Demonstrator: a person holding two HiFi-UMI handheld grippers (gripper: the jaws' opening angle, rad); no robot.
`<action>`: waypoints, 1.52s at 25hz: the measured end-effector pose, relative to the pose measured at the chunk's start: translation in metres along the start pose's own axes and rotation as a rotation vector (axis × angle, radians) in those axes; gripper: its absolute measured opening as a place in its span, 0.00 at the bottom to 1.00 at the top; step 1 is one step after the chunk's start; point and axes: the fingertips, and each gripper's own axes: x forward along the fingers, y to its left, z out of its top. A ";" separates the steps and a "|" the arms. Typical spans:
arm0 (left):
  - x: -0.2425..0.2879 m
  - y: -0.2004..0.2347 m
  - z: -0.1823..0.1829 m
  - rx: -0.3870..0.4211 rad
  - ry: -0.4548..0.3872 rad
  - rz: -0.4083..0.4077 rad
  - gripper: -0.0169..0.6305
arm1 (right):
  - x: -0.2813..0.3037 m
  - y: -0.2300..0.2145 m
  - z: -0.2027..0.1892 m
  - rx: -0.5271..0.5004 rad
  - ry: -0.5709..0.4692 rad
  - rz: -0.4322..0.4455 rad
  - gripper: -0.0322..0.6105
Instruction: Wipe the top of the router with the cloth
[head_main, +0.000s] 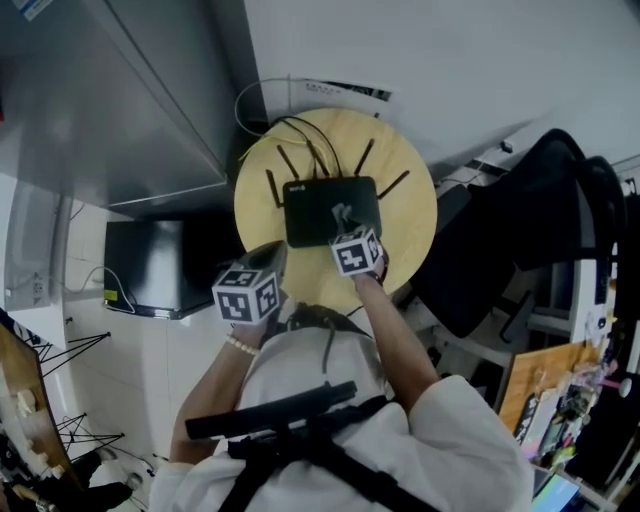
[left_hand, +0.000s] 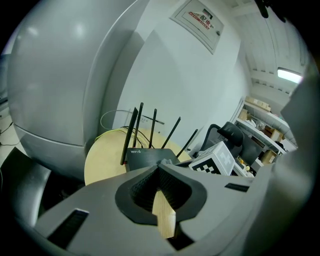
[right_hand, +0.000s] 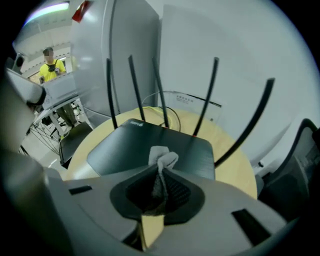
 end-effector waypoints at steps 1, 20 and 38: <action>-0.002 0.002 0.000 -0.004 -0.002 0.005 0.02 | 0.001 0.013 0.001 -0.012 0.001 0.023 0.10; -0.028 0.028 -0.013 -0.055 -0.013 0.050 0.02 | -0.003 0.129 0.008 -0.144 -0.009 0.225 0.10; 0.011 -0.003 -0.011 -0.017 0.036 -0.043 0.02 | -0.020 -0.014 -0.030 0.063 -0.011 0.000 0.11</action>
